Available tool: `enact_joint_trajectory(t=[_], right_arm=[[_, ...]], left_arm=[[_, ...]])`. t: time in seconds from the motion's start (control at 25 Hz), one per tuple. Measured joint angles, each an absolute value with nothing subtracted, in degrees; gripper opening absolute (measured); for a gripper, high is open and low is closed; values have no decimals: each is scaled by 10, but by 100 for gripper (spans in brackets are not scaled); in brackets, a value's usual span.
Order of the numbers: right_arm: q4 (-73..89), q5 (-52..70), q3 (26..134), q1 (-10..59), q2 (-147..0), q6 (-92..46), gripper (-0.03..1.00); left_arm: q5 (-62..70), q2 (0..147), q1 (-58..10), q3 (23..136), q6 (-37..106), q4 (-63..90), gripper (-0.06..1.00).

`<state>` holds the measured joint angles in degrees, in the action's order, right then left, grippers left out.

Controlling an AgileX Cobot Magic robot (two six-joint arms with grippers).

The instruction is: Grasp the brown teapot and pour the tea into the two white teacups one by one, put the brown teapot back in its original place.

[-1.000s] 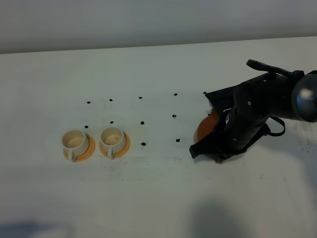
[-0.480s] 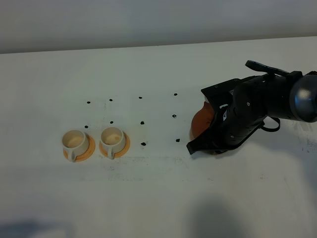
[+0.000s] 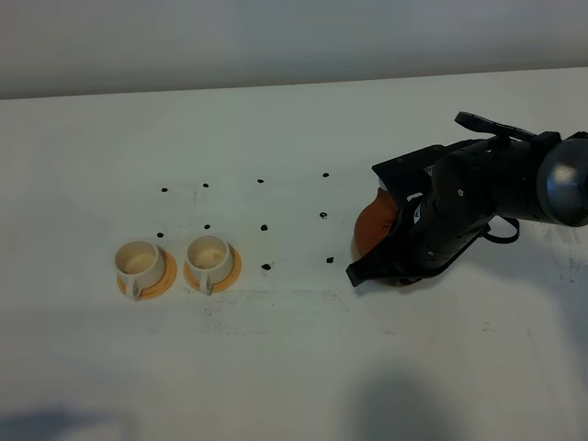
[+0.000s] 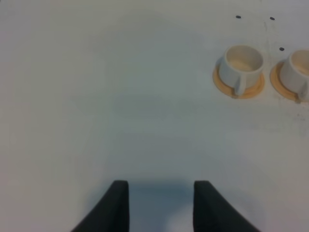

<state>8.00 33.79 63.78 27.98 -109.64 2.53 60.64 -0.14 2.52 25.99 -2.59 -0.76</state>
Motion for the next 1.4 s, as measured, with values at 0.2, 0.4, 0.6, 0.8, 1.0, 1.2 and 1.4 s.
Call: enact_joint_trajectory(t=[0.2,0.4,0.6,0.8,1.0,1.2,1.4], right_arm=[[80,338,638,280,-1096,25,11],[80,339,638,280,-1091,25,11],[79,339,638,280,-1069,25,11],[78,340,638,280,-1057,25,11],[78,340,638,280,-1057,25,11],[77,327,638,280,-1057,25,11],[73,311,638,280,-1057,25,11]], left_arm=[[606,-1,25,260,-26,-8,33],[606,-1,25,260,-26,-8,33],[606,-1,25,260,-26,-8,33],[606,-1,25,260,-26,-8,33],[606,-1,25,260,-26,-8,33],[606,-1,25,260,-26,-8,33],[606,-1,25,260,-26,-8,33]])
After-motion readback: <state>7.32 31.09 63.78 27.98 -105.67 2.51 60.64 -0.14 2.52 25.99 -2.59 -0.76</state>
